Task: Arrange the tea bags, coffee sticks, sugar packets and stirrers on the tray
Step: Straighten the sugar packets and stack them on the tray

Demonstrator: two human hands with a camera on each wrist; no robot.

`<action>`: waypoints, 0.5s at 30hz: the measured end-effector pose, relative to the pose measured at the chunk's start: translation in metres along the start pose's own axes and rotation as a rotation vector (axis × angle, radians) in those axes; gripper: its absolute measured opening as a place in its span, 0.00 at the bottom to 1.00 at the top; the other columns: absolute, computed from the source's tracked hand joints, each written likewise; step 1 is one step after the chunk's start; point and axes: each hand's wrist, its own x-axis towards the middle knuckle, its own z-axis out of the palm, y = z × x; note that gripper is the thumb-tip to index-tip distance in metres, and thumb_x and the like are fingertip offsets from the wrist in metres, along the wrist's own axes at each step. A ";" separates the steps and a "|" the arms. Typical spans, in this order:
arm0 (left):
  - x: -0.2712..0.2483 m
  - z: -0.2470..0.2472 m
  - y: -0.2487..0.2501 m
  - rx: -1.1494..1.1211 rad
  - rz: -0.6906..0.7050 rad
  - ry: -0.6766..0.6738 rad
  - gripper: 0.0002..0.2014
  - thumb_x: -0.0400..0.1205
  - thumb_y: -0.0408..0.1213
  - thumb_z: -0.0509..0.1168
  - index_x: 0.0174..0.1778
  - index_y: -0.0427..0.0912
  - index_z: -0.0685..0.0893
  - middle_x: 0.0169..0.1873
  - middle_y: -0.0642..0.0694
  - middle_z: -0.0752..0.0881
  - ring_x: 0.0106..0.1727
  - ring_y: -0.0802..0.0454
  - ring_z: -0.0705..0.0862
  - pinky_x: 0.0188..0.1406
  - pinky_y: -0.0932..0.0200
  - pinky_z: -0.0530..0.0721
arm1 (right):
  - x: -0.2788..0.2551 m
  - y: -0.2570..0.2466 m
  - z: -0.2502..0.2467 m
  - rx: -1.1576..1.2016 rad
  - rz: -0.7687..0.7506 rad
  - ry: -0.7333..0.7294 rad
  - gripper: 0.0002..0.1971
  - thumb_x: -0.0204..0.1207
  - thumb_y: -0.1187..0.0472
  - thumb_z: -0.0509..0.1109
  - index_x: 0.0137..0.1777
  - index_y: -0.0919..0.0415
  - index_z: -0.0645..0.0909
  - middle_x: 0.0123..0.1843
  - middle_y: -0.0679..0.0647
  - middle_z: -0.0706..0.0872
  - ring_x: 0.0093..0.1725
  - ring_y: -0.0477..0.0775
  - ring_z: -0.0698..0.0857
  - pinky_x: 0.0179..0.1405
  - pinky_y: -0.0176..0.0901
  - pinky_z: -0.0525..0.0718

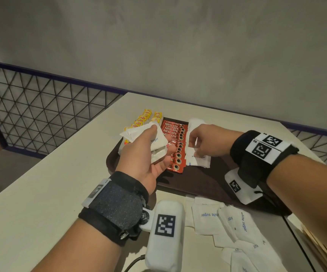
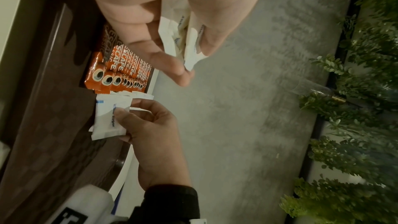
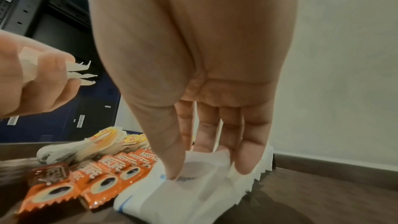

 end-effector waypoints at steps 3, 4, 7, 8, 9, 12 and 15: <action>-0.002 0.002 0.001 -0.033 -0.011 -0.015 0.15 0.85 0.44 0.69 0.66 0.43 0.83 0.50 0.38 0.93 0.40 0.47 0.94 0.26 0.59 0.87 | 0.000 0.001 0.001 -0.008 0.017 0.004 0.10 0.77 0.55 0.78 0.56 0.50 0.84 0.54 0.47 0.83 0.50 0.50 0.83 0.48 0.40 0.84; -0.003 0.002 0.002 -0.062 -0.028 -0.030 0.15 0.85 0.43 0.69 0.66 0.43 0.82 0.53 0.37 0.93 0.43 0.44 0.95 0.29 0.56 0.89 | 0.000 0.001 0.000 0.005 0.025 0.004 0.10 0.78 0.54 0.78 0.56 0.50 0.84 0.54 0.47 0.84 0.50 0.49 0.83 0.48 0.40 0.84; -0.007 0.003 0.005 -0.180 -0.078 -0.088 0.14 0.85 0.33 0.62 0.67 0.39 0.81 0.58 0.30 0.90 0.52 0.33 0.93 0.42 0.46 0.93 | -0.003 0.004 -0.005 0.035 0.042 0.040 0.09 0.79 0.49 0.76 0.55 0.49 0.83 0.54 0.47 0.85 0.49 0.48 0.83 0.47 0.41 0.82; -0.007 0.004 0.006 -0.199 -0.083 -0.100 0.14 0.85 0.30 0.60 0.66 0.37 0.81 0.58 0.29 0.90 0.53 0.31 0.92 0.44 0.44 0.94 | -0.005 0.005 -0.010 0.044 0.039 0.064 0.08 0.79 0.48 0.75 0.54 0.49 0.83 0.54 0.46 0.84 0.49 0.48 0.83 0.47 0.41 0.81; -0.008 0.004 0.006 -0.197 -0.086 -0.116 0.13 0.85 0.27 0.59 0.65 0.36 0.80 0.57 0.29 0.90 0.52 0.31 0.92 0.44 0.44 0.94 | -0.009 0.005 -0.015 0.059 0.025 0.092 0.07 0.80 0.49 0.75 0.52 0.48 0.84 0.53 0.45 0.83 0.49 0.47 0.83 0.47 0.41 0.80; -0.009 0.006 0.001 -0.093 -0.080 -0.171 0.11 0.86 0.23 0.61 0.63 0.34 0.81 0.52 0.30 0.92 0.49 0.33 0.94 0.45 0.46 0.94 | -0.027 0.001 -0.035 0.245 -0.057 0.157 0.02 0.80 0.56 0.76 0.49 0.48 0.87 0.47 0.47 0.88 0.44 0.48 0.86 0.43 0.43 0.84; -0.009 0.006 -0.004 0.023 -0.050 -0.186 0.12 0.84 0.25 0.67 0.62 0.39 0.84 0.48 0.36 0.94 0.47 0.39 0.95 0.42 0.50 0.94 | -0.048 -0.007 -0.047 0.534 -0.177 0.095 0.14 0.76 0.72 0.75 0.53 0.50 0.89 0.50 0.56 0.91 0.41 0.49 0.87 0.46 0.47 0.90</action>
